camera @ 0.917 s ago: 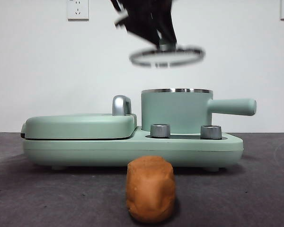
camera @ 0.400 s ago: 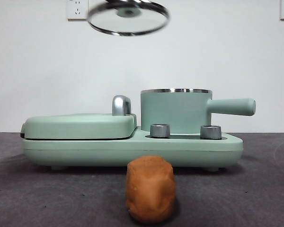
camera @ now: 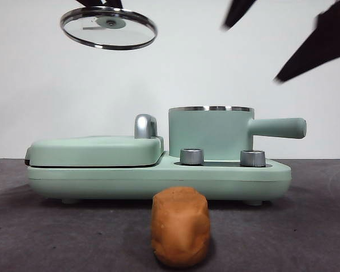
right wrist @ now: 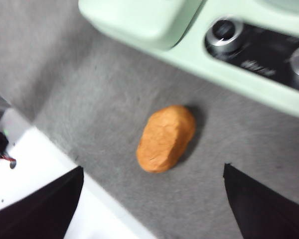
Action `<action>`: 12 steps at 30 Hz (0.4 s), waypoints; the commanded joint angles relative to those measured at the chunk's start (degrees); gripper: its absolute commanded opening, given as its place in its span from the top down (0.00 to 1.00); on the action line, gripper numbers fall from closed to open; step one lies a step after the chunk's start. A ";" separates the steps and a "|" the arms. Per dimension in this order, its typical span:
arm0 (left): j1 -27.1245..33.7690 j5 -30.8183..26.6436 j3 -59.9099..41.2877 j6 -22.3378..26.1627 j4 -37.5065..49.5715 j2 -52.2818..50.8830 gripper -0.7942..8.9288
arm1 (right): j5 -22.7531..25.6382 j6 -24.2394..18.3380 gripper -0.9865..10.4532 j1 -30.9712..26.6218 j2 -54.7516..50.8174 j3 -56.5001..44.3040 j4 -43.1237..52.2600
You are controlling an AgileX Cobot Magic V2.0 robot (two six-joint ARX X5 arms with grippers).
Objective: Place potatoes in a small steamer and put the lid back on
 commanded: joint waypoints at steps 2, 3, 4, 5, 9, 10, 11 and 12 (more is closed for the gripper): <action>1.01 0.26 1.60 0.39 1.40 0.15 0.87 | 3.67 4.74 0.52 5.77 6.93 1.33 1.53; 1.40 0.26 1.60 0.39 1.40 0.15 0.87 | 4.52 5.27 0.52 6.75 8.41 1.36 1.92; 1.86 0.26 1.60 0.37 1.40 0.15 0.87 | 5.29 5.79 0.52 7.80 10.12 1.36 2.38; 2.25 0.26 1.60 0.37 1.40 0.15 0.87 | 6.05 6.10 0.52 8.52 11.47 1.36 2.75; 3.32 0.26 1.60 0.50 1.16 0.17 0.87 | 7.76 7.15 0.52 10.91 17.29 1.36 4.76; 3.63 0.26 1.60 0.63 0.94 0.15 0.87 | 7.76 7.17 0.52 11.23 18.64 1.36 5.42; 3.93 0.26 1.60 0.79 0.70 0.17 0.87 | 7.87 7.17 0.52 11.52 19.91 1.36 6.19; 4.17 0.26 1.60 0.81 0.57 0.17 0.87 | 7.89 7.19 0.52 11.72 21.07 1.36 6.91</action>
